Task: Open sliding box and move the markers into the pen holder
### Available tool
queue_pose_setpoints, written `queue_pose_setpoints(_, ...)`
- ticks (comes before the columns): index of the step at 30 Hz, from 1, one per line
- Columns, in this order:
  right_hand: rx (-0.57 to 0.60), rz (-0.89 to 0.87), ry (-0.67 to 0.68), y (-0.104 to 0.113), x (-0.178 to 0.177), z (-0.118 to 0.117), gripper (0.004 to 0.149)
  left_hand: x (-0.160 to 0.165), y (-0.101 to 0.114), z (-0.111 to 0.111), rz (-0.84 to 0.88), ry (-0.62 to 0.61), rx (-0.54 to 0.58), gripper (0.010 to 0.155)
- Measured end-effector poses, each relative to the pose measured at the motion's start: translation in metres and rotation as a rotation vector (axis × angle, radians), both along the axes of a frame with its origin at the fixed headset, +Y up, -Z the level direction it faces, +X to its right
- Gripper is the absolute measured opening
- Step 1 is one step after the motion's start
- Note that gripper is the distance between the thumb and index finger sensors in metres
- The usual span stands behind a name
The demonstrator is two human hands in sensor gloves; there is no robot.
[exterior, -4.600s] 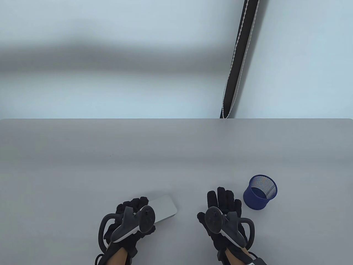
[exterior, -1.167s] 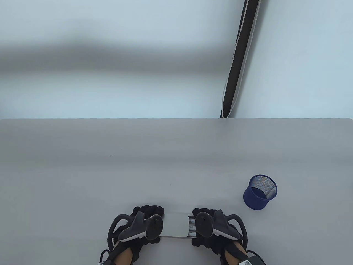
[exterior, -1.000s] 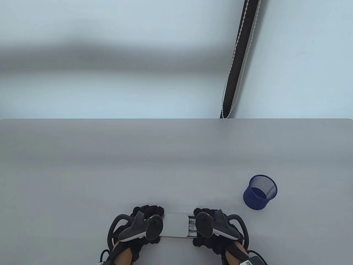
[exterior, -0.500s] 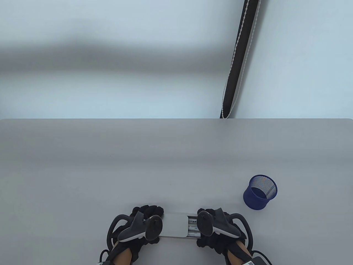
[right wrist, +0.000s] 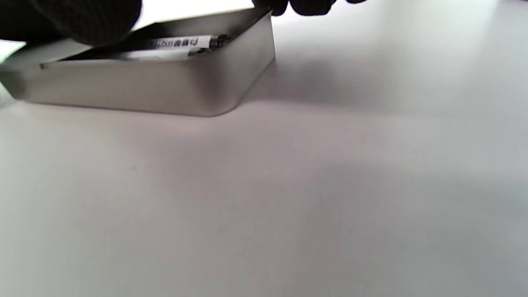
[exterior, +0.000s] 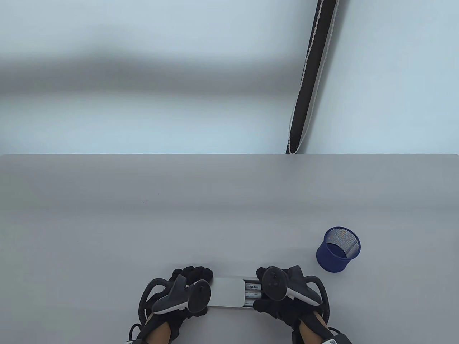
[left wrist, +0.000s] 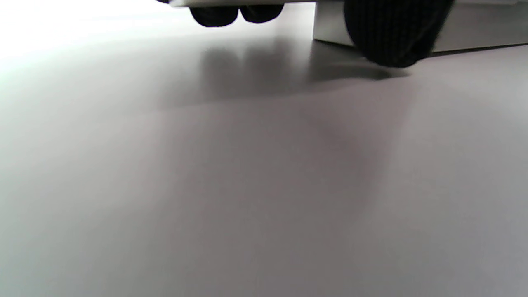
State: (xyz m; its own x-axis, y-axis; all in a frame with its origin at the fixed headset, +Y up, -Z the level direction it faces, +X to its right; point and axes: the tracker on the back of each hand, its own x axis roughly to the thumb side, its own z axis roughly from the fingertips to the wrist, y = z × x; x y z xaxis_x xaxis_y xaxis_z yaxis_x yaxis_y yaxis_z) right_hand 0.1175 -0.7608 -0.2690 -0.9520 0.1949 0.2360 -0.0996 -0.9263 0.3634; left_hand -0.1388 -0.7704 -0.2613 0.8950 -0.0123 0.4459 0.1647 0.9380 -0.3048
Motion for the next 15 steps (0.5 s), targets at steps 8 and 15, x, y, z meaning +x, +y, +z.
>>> queue_pose_setpoints(8, 0.268, 0.101, -0.034, -0.001, -0.004, -0.001, 0.045, 0.0, 0.0, 0.0, 0.001, -0.002, 0.001, 0.074)
queue_pose_setpoints(15, 0.362, 0.205, -0.024, -0.005, -0.01, -0.002, 0.041, -0.001, 0.0, 0.0, -0.001, -0.003, 0.003, 0.074)
